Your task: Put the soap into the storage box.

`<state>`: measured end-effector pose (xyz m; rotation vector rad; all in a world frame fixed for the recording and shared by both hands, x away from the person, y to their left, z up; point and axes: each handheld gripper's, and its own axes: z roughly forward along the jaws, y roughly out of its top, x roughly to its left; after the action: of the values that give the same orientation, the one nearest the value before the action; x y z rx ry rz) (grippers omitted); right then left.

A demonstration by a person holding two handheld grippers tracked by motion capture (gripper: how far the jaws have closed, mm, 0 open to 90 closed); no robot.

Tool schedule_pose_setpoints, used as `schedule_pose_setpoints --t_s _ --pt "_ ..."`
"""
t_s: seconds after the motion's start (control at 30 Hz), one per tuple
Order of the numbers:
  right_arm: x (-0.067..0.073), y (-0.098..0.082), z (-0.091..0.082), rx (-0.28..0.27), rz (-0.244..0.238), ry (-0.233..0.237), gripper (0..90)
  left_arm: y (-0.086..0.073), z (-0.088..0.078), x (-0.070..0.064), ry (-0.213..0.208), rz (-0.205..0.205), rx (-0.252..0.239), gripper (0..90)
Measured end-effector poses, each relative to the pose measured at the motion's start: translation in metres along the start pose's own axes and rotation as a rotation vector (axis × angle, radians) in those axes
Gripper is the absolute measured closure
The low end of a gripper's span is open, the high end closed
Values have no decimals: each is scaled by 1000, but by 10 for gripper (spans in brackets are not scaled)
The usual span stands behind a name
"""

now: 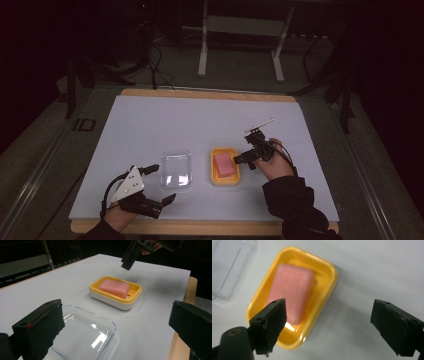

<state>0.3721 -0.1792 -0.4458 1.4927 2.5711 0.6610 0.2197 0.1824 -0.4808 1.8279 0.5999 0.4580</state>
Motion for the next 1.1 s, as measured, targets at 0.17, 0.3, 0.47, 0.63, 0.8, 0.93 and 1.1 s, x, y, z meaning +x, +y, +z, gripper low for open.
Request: schedule_pose_setpoints --t_s 0.17,0.3,0.47,0.63,0.8,0.93,1.1 --pt "-9 -13 -9 -14 -12 7 132 0 -1 0 1 -1 -4 1" --pt "-20 -24 -18 -46 -7 9 132 0 0 0 -1 1 1 1" --pt "-33 -42 -23 -57 -2 5 134 0 0 -1 -3 4 1 2" --pt "-43 -63 -26 -105 -13 -32 134 0 -1 0 1 -1 -5 1" --pt "-51 -81 -26 -121 12 -33 134 0 0 -1 -6 4 1 2" --pt "-53 -92 -24 -154 -4 -49 134 0 0 -1 -7 3 -1 2" --pt "-53 -105 -22 -182 -20 -60 133 0 0 -1 -14 2 -1 2"
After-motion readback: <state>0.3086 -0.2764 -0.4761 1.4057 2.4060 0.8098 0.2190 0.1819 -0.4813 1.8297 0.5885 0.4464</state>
